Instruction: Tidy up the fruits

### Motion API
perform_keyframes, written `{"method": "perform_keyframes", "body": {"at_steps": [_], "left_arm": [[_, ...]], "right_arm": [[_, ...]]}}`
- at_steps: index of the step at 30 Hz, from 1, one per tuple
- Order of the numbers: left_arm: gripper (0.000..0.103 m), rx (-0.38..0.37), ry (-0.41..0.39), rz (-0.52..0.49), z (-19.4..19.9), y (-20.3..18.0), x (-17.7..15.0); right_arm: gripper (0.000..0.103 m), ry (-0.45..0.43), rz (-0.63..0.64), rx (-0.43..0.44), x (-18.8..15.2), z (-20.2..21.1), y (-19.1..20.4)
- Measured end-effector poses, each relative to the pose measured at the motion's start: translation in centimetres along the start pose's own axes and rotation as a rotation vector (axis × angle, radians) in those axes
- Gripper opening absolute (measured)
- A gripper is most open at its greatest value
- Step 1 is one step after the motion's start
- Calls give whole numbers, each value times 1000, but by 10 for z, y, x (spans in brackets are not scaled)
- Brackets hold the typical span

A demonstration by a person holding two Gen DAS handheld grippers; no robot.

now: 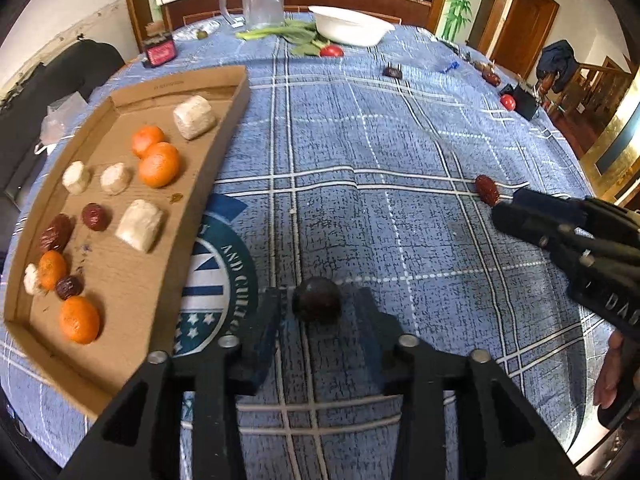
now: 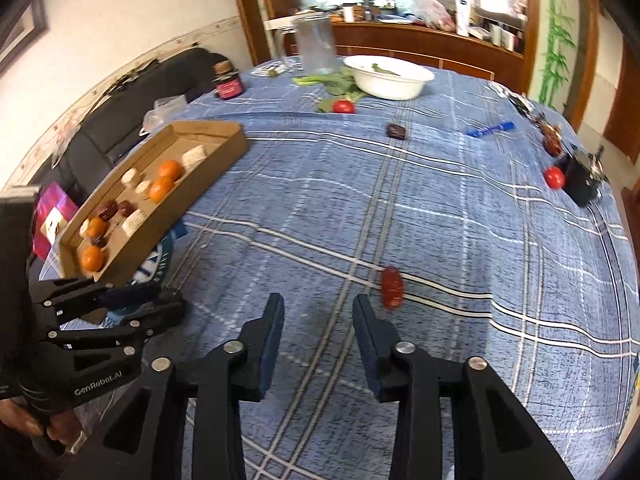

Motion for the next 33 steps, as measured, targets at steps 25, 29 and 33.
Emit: {"method": "perform_keyframes", "body": {"at_steps": [25,29,33], "left_arm": [[76,284,-208,423,111,168,-76],[84,333,-221,432,110,189,-76],[89,337,-243,409,109,197,-73]], "right_arm": [[95,-78,132,121,12,14,147],[96,-69,134,109,21,6,175],[97,-94,165,76,27,6,199]]}}
Point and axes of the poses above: each gripper's, at about its wrist camera, not at the fingertips, and z roughly against the way its jaws point, y to its left, x to its top, the point moved 4 cm from there along -z, roughly the way its jaws point, and after that the axes turned 9 degrees about z, right-handed, at the moved point
